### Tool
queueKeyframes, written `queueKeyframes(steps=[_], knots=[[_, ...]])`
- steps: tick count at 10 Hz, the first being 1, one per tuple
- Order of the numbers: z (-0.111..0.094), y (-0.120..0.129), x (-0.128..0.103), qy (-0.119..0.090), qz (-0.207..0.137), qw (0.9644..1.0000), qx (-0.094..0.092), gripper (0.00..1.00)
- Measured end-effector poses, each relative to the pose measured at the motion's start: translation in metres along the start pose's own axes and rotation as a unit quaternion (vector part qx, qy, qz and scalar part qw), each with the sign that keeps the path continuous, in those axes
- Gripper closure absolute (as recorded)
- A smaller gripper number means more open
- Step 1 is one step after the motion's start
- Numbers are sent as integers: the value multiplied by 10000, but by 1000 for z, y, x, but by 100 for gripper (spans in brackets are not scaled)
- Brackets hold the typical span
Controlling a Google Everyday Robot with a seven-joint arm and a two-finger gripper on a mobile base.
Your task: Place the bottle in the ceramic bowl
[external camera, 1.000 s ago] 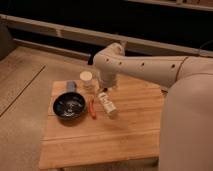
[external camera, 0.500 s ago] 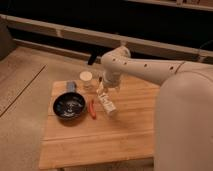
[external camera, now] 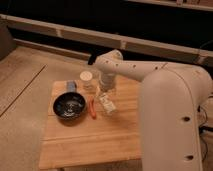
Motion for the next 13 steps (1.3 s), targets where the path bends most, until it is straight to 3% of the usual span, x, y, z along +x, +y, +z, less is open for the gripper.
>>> queueKeyframes(steps=[5,11,13], knots=[[3,-3,0,22,15,10000,38,35],[44,-15,3,155,-66,9998,-69,35],[57,-18,6,284,-95,9995,-74,35]])
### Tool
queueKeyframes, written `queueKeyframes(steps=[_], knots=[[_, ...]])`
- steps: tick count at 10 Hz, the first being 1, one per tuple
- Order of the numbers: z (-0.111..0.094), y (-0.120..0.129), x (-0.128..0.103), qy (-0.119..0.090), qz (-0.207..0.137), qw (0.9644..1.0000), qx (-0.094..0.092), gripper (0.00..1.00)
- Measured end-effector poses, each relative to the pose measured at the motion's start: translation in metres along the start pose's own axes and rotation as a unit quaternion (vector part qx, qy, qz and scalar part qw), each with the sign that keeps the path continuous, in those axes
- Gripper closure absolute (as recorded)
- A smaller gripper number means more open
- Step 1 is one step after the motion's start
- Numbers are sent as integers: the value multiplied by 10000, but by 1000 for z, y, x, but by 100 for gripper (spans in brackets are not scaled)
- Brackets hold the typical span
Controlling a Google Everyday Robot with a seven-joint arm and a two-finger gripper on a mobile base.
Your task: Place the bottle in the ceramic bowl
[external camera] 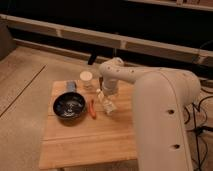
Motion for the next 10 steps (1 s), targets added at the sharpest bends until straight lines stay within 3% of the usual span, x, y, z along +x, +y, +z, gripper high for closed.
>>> queueKeyframes(steps=[3,5,8,10], knots=[[20,3,3,313,-100,9994,-82,39],[28,2,0,422,-192,9989,-26,57],[27,0,-10,349,-311,9988,141,92],[14,0,-16,162,-346,9989,271,100]])
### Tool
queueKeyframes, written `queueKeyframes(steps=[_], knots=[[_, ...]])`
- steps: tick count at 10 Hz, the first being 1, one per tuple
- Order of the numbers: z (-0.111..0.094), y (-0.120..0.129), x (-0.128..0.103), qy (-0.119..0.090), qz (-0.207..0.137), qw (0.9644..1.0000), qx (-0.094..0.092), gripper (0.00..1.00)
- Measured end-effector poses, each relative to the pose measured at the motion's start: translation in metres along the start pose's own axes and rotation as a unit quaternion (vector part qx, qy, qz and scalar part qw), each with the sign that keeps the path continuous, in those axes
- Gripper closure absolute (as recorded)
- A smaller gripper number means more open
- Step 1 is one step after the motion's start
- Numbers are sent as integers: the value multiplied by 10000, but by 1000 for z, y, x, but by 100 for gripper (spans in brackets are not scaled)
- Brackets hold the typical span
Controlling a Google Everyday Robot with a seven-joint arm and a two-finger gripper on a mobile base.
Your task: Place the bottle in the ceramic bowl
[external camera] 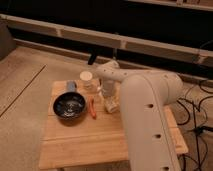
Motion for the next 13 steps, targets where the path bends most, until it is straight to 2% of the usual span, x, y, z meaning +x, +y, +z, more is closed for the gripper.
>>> queueKeyframes(steps=[4,6,12,13], knots=[[-40,11,-2,-497,-89,9986,178,100],[-59,26,-7,-729,-183,9971,112,100],[-60,28,-8,-745,-203,9970,110,100],[-61,30,-10,-741,-272,9967,176,100]])
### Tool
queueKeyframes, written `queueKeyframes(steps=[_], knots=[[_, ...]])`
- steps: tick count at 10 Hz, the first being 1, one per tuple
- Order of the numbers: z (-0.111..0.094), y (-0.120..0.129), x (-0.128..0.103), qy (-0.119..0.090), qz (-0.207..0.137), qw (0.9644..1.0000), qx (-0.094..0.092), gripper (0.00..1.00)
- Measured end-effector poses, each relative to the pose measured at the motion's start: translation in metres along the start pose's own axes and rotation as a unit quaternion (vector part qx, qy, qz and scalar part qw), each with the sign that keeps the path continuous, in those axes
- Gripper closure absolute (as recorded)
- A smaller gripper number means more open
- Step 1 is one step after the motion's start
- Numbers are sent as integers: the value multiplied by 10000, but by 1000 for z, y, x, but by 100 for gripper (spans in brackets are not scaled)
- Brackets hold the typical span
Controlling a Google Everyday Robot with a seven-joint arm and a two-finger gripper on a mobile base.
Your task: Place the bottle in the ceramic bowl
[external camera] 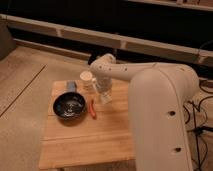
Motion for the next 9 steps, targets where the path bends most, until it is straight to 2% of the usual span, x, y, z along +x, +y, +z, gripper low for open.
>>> queueKeyframes(steps=[2,3,5,7,9], knots=[[-8,35,-24,-83,-593,9979,246,100],[-9,49,-31,-65,-880,9952,422,100],[-4,70,-37,14,-1226,9906,612,100],[1,90,-42,56,-1456,9870,682,100],[-2,116,-56,-100,-1778,9820,634,100]])
